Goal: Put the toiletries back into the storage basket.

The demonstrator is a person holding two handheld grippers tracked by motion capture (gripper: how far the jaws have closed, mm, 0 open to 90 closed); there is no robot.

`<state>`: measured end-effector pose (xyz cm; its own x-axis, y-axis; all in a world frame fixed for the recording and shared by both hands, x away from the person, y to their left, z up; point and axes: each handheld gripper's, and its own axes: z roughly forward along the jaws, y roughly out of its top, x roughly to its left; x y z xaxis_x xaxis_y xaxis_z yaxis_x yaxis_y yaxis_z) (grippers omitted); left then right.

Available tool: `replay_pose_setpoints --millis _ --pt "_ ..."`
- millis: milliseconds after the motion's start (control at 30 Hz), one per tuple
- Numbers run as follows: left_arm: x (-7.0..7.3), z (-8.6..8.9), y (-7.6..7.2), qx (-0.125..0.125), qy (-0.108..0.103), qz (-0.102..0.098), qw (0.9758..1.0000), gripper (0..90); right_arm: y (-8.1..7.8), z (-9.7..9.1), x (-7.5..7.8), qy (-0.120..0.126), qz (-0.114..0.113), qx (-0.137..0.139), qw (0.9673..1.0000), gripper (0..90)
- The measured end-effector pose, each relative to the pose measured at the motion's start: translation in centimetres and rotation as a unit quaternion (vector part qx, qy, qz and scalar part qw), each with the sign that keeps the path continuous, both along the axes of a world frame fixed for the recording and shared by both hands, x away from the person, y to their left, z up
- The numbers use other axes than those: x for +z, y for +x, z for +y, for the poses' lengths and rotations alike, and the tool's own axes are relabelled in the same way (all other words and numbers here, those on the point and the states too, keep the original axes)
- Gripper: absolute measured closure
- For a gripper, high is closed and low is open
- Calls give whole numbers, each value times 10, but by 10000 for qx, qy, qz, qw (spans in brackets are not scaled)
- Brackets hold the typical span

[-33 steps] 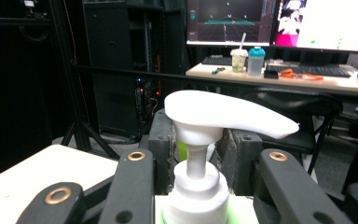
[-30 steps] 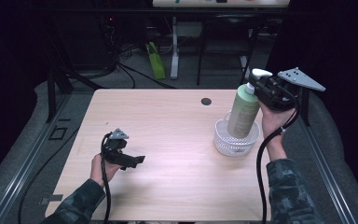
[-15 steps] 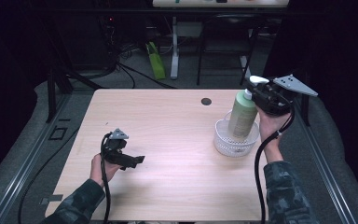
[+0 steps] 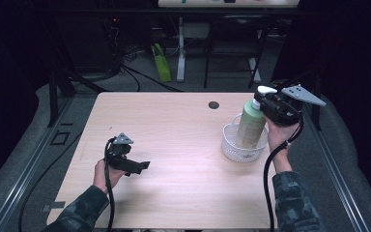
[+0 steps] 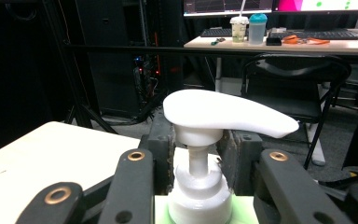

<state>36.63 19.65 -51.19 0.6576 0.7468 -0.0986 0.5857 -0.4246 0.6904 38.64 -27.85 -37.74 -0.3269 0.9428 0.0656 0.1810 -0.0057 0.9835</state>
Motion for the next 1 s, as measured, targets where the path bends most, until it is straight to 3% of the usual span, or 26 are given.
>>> replay_pose_setpoints --millis 1000 --pt "1 0 0 -10 28 5 10000 0 2 0 -24 4 177 17 9998 675"
